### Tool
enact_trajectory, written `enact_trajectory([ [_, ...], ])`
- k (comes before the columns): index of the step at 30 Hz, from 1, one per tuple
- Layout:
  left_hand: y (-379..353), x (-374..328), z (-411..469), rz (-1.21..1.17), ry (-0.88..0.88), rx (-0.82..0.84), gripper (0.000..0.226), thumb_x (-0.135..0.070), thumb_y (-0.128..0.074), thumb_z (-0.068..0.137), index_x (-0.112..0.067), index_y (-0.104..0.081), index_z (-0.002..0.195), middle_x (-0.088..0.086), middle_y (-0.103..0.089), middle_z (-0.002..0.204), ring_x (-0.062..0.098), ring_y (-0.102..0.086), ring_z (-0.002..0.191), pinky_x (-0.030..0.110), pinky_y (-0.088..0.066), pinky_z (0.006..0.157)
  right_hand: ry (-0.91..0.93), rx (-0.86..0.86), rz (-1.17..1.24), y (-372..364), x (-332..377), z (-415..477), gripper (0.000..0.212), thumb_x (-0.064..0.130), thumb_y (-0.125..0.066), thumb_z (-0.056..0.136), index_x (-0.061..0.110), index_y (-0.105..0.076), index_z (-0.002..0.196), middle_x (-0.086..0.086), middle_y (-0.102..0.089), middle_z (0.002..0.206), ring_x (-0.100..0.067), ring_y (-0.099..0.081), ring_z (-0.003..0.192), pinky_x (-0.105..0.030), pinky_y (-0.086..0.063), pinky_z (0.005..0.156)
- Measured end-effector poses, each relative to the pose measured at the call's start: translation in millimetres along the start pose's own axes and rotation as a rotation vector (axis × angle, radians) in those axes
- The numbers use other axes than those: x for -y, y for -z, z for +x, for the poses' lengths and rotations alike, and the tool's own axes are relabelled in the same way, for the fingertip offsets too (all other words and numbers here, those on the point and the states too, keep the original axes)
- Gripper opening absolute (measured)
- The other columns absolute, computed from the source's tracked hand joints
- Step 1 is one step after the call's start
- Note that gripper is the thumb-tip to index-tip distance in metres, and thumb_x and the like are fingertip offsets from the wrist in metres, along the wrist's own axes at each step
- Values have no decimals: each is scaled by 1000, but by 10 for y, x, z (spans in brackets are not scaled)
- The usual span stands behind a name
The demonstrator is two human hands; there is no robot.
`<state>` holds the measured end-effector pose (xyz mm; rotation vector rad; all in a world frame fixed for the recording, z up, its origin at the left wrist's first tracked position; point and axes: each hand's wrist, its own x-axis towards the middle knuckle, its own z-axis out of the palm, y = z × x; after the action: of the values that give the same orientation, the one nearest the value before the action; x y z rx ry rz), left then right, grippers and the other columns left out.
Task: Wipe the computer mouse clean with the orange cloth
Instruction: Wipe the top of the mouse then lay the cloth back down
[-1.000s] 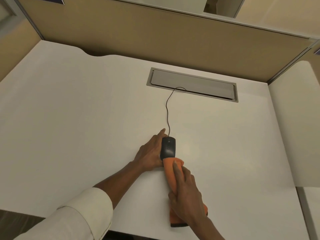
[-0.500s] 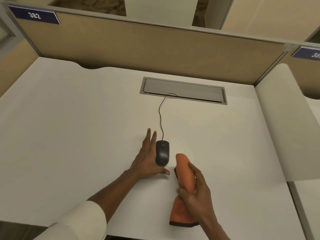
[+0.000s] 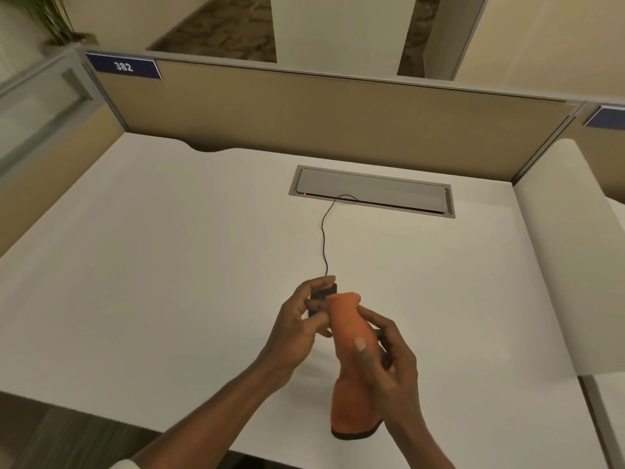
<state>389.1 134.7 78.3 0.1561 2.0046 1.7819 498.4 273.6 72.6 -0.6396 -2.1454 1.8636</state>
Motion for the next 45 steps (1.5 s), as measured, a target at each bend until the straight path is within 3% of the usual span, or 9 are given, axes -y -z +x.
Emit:
enact_trajectory([
  [3, -18, -55, -65, 60, -50, -3, 22, -23, -75, 96, -34, -76, 115, -10, -77, 106, 14, -72, 100, 33, -64, 79, -37, -37, 99, 28, 51, -12, 24, 42, -65, 100, 33, -72, 121, 9, -77, 113, -13, -73, 104, -29, -57, 83],
  [9, -111, -130, -138, 99, -140, -79, 14, -24, -84, 87, -23, -76, 98, -6, -78, 104, 13, -72, 105, 40, -62, 92, -55, 45, 152, 133, 73, 60, 19, 17, -62, 104, 30, -72, 114, -3, -79, 102, -25, -74, 94, -38, -57, 82],
  [14, -147, -189, -183, 72, -184, -54, 8, -16, -79, 92, -20, -72, 90, -2, -78, 112, 23, -72, 112, 57, -58, 98, -38, 239, 273, 312, 99, 224, 68, 20, -71, 87, 34, -50, 150, 1, -67, 140, -23, -69, 121, -42, -56, 100],
  [18, -88, -298, -200, 81, -247, -20, 16, -10, -79, 91, -20, -72, 81, 2, -81, 111, 27, -72, 115, 55, -53, 104, 14, 302, 274, 395, 167, 350, 65, 11, -75, 85, 24, -55, 146, -7, -73, 132, -26, -67, 127, -49, -53, 105],
  [21, -22, -336, -201, 86, -250, -59, 13, -6, -80, 89, -13, -71, 82, 7, -81, 97, 28, -75, 106, 58, -62, 85, 31, 191, 198, 427, 212, 420, 63, 9, -87, 79, 26, -63, 135, -4, -77, 120, -20, -72, 116, -42, -59, 98],
  [25, 124, -435, -249, 87, -244, -144, 14, -4, -79, 90, -11, -68, 85, 12, -75, 87, 34, -73, 85, 53, -65, 65, 68, 147, 191, 516, 271, 537, 56, 0, -87, 76, 21, -70, 125, -5, -78, 111, -23, -75, 105, -34, -60, 91],
  [32, 527, -704, -302, 424, -336, -264, 20, -19, -91, 79, -26, -73, 86, -8, -76, 85, 18, -71, 90, 20, -55, 82, 179, 184, 37, 454, 473, 772, 24, -5, -80, 80, 17, -78, 89, -2, -79, 88, -21, -74, 89, -34, -57, 78],
  [39, 1036, -873, -193, 586, -327, -245, 42, -11, -93, 73, -33, -74, 104, -15, -77, 92, 13, -71, 93, 14, -54, 83, 333, 75, -196, -1, 591, 1160, 38, -7, -67, 84, 29, -76, 89, 15, -78, 87, -9, -72, 87, -33, -59, 78],
  [45, 1497, -961, 138, 642, -430, -327, 25, -10, -87, 80, -27, -77, 93, -14, -76, 89, 13, -71, 89, 23, -57, 82, 353, 17, -259, -507, 835, 1538, 30, 1, -66, 86, 28, -77, 92, 15, -78, 87, -7, -72, 84, -37, -61, 79],
])
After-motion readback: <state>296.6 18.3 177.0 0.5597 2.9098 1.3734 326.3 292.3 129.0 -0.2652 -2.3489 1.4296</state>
